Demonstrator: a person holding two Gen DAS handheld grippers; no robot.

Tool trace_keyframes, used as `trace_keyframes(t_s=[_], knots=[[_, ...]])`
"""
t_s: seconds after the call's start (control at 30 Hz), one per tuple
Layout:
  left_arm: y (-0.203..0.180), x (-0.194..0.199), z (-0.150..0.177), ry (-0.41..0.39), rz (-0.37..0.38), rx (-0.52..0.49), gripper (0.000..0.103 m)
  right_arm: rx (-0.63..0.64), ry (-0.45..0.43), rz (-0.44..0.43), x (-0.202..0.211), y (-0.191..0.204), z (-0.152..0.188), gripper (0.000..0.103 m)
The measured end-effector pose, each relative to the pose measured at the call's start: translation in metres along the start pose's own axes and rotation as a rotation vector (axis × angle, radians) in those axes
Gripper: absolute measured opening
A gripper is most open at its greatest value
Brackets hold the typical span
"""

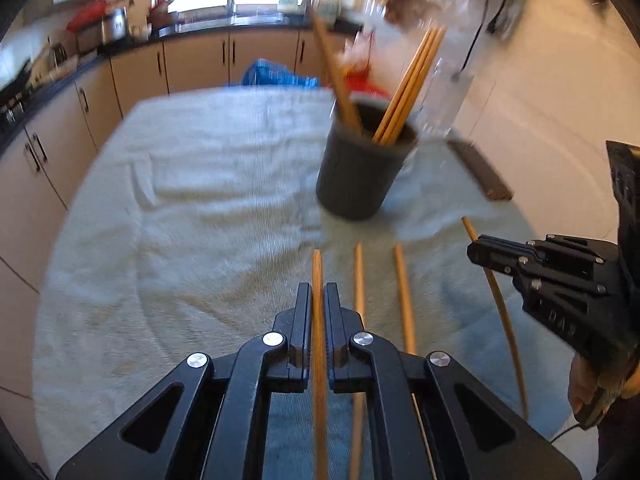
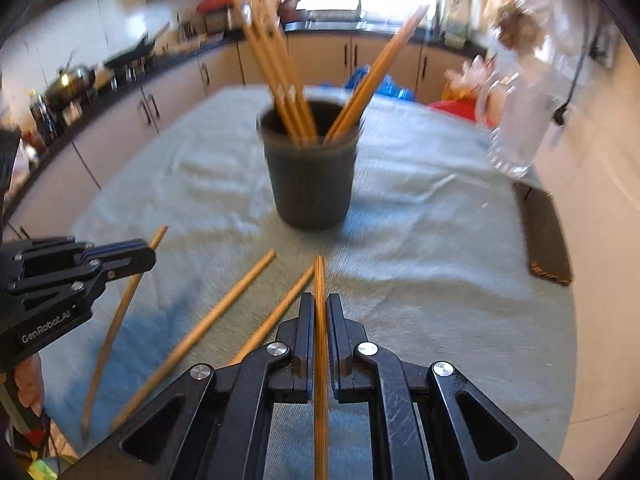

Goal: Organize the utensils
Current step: 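Lift both chopsticks upright and carry them over the holder cup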

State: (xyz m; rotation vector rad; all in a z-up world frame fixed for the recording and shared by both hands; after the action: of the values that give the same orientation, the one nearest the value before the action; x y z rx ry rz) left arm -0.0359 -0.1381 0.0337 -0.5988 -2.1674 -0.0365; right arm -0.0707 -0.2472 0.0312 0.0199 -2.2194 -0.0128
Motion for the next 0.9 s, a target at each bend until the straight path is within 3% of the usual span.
trace_keyframes(t_s=[0.17, 0.37, 0.73, 0.9], knots=[[-0.004, 0.053, -0.004, -0.136, -0.008, -0.002, 0.005, -0.042, -0.118, 0.016, 0.049, -0.001, -0.006, 0.007], [-0.006, 0.105, 0.002, -0.240, -0.005, 0.033, 0.005, -0.059, -0.238, 0.074, 0.098, 0.002, -0.001, 0.007], [-0.013, 0.160, 0.018, -0.377, -0.048, 0.016, 0.005, -0.127, -0.356, 0.094, 0.155, 0.019, 0.023, 0.008], [-0.020, 0.167, 0.021, -0.383, -0.023, -0.006, 0.005, -0.142, -0.383, 0.120, 0.167, 0.026, 0.028, 0.008]])
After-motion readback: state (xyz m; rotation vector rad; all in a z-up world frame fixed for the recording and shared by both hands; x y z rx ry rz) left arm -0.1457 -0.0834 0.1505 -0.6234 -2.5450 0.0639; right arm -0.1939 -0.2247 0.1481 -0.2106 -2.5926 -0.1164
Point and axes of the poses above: each gripper's, at about its wrist camera, not at the fingertips, and x roughly against the way its jaws point, y to its left, z to its underside, the point moved 8 cm from there along -x, roughly the way its jaws point, and after that the axes turned 4 degrees about x, right-handed, at the moved point
